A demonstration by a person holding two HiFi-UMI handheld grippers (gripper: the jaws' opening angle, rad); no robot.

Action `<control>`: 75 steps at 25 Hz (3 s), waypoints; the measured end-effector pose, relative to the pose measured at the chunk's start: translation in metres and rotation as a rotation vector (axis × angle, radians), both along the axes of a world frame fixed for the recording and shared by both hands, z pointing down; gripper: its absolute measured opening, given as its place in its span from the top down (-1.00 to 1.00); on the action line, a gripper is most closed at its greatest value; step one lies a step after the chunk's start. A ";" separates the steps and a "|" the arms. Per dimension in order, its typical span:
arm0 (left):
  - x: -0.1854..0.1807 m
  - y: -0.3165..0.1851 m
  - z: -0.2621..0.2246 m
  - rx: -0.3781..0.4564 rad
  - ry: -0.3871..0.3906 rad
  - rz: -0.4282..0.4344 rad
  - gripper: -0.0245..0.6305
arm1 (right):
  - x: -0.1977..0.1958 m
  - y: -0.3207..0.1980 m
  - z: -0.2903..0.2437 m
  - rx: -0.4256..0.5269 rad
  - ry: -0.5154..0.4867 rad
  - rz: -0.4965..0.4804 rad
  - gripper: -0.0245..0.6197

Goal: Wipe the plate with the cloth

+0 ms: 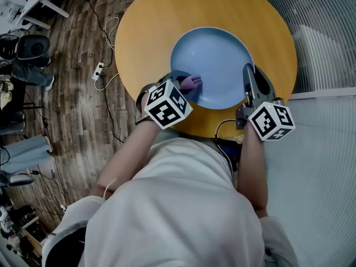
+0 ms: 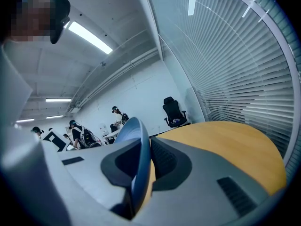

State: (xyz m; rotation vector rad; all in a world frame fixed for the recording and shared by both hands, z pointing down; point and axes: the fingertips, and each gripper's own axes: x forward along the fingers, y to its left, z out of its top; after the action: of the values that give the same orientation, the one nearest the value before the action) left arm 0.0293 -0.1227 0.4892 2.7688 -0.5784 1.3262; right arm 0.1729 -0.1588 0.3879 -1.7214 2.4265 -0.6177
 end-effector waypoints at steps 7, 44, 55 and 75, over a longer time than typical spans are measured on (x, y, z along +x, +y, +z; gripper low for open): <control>-0.020 -0.024 -0.032 -0.056 0.345 -0.190 0.67 | 0.009 0.002 0.005 -0.013 -0.017 0.022 0.80; -0.061 -0.096 -0.136 0.174 0.875 -0.408 0.67 | 0.086 -0.032 0.006 -0.065 -0.209 0.070 0.81; -0.118 -0.062 -0.138 0.290 0.888 -0.409 0.67 | 0.066 -0.011 0.036 -0.098 -0.315 0.110 0.81; -0.125 -0.055 -0.118 0.282 0.842 -0.464 0.67 | 0.106 -0.037 0.093 -0.174 -0.479 0.199 0.81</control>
State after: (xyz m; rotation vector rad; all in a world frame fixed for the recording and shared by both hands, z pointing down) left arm -0.0957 -0.1778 0.3710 2.7551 -1.2536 -0.0369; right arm 0.2786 -0.1958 0.4805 -1.6122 1.8986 -1.0914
